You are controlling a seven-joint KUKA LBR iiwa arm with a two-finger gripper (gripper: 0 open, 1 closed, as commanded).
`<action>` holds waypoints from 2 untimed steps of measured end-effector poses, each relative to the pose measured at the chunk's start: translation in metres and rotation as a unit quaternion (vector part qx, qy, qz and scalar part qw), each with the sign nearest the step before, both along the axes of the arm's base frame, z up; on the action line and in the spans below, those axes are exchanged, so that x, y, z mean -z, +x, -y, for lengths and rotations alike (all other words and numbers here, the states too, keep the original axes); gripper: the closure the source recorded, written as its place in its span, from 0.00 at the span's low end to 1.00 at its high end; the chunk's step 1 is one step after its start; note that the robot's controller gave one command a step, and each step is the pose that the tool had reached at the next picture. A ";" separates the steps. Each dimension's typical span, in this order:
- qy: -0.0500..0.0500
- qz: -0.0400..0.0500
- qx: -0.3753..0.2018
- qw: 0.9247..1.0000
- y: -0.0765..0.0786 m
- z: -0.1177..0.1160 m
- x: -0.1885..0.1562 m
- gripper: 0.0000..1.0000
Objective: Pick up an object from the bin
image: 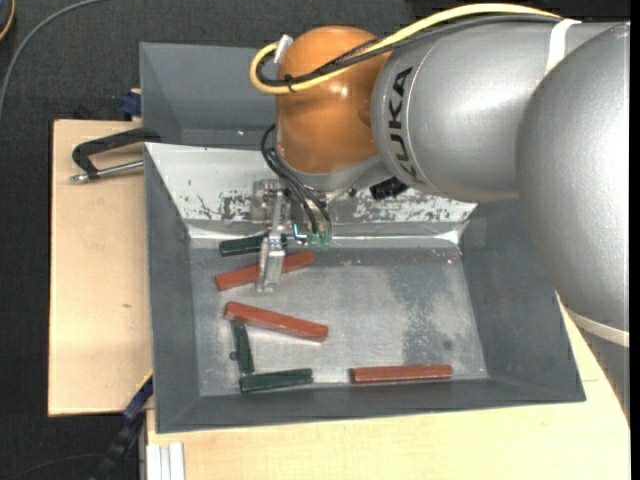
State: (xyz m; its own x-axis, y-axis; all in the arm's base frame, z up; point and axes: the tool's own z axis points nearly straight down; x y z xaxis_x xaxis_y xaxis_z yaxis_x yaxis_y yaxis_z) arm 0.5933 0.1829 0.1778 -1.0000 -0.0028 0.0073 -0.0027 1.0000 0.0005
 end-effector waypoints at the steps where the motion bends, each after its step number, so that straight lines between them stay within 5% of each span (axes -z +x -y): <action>1: 0.000 0.000 -0.132 0.991 0.009 -0.022 0.105 0.00; 2: 0.003 0.010 -0.131 0.991 0.013 -0.023 0.102 1.00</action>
Offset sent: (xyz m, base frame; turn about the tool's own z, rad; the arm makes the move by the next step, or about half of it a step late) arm 0.0088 0.0212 -0.1078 -0.2645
